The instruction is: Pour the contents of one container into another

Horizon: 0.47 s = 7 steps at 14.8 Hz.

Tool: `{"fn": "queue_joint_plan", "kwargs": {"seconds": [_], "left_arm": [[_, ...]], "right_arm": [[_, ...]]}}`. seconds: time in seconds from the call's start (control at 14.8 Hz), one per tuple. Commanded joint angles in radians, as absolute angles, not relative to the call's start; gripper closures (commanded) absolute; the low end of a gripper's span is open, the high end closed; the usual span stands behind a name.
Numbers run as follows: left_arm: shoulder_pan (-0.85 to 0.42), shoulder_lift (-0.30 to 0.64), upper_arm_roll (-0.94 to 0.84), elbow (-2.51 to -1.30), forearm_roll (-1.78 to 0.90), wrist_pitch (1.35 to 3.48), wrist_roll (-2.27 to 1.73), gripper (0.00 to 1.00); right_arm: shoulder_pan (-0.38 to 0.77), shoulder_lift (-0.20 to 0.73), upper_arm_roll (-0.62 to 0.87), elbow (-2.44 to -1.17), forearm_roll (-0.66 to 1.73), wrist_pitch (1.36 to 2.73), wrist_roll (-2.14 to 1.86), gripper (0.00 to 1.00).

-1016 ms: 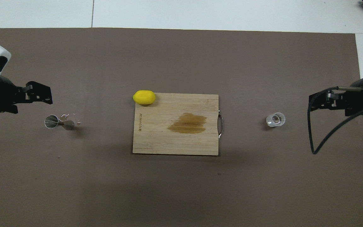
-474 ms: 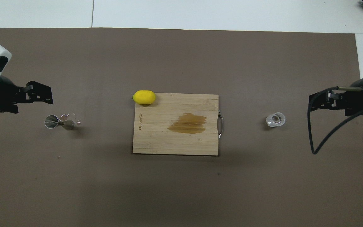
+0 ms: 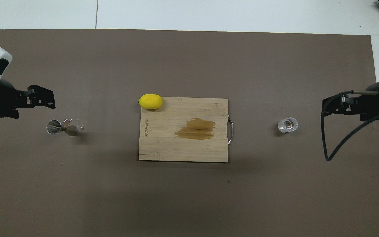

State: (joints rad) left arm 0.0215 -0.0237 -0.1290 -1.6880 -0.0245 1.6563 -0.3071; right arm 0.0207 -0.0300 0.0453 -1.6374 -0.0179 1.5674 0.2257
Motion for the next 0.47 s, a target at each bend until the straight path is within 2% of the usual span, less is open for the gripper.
{"fn": "queue_joint_plan", "kwargs": {"seconds": [0.0, 0.41], "left_arm": [[0.018, -0.023, -0.133, -1.684, -0.018, 1.664, -0.313, 0.00], [0.012, -0.025, -0.137, -1.696, -0.018, 1.719, -0.313, 0.00]], "right_arm": [[0.021, -0.032, 0.040, -1.632, 0.000, 1.554, 0.230, 0.00], [0.021, -0.032, 0.040, -1.632, 0.000, 1.554, 0.230, 0.00]]}}
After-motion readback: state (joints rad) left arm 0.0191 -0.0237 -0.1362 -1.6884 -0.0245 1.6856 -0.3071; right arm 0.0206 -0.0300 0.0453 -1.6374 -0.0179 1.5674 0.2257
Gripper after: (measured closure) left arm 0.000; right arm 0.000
